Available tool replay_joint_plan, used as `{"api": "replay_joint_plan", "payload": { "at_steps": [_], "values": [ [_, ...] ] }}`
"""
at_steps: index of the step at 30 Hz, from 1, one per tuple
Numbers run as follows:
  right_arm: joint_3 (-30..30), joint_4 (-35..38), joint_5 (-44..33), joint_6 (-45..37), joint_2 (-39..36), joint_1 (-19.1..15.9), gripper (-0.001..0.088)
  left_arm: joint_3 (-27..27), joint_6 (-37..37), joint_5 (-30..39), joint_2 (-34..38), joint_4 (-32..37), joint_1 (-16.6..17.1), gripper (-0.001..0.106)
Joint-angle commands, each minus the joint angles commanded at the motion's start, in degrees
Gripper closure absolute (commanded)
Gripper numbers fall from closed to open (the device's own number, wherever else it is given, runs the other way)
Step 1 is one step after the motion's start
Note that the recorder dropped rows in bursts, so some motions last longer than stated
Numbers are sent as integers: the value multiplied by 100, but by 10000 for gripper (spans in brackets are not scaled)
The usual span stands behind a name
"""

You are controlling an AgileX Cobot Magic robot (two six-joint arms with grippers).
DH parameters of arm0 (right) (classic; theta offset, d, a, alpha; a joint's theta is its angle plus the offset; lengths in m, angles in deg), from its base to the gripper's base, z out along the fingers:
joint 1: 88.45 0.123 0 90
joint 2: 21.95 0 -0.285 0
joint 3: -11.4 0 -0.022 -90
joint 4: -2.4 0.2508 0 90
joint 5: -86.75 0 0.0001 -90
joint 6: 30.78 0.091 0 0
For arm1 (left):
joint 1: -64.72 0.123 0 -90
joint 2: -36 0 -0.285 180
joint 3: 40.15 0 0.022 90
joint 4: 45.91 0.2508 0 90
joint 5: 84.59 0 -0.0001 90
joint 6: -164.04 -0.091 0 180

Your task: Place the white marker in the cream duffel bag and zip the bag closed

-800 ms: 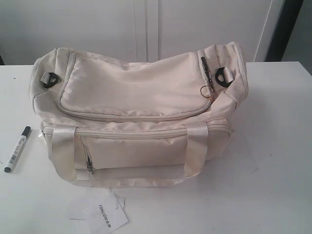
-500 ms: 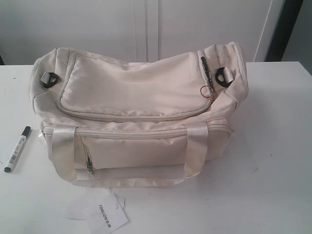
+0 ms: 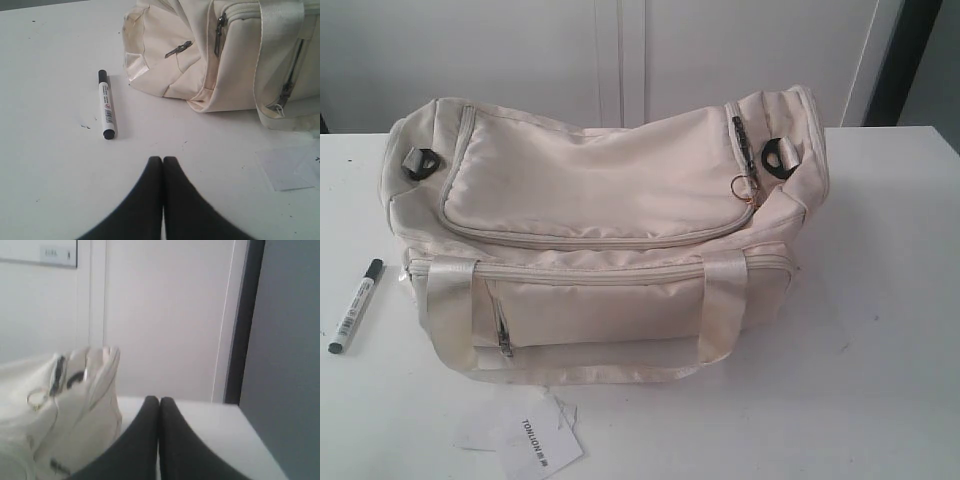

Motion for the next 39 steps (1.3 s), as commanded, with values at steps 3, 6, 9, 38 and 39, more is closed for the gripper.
{"api": "replay_joint_plan", "payload": {
  "at_steps": [3,6,9,38,39],
  "values": [
    [0,0,787,584,0,0,868,0,0,0,0,0,0,1053],
    [0,0,1455,734,0,0,868,0,0,0,0,0,0,1053],
    [0,0,1867,734,0,0,868,0,0,0,0,0,0,1053],
    [3051,-414,1291,712,-3403,0,868,0,0,0,0,0,0,1053],
    [3160,-414,1167,712,-3549,0,868,0,0,0,0,0,0,1053]
  ]
}}
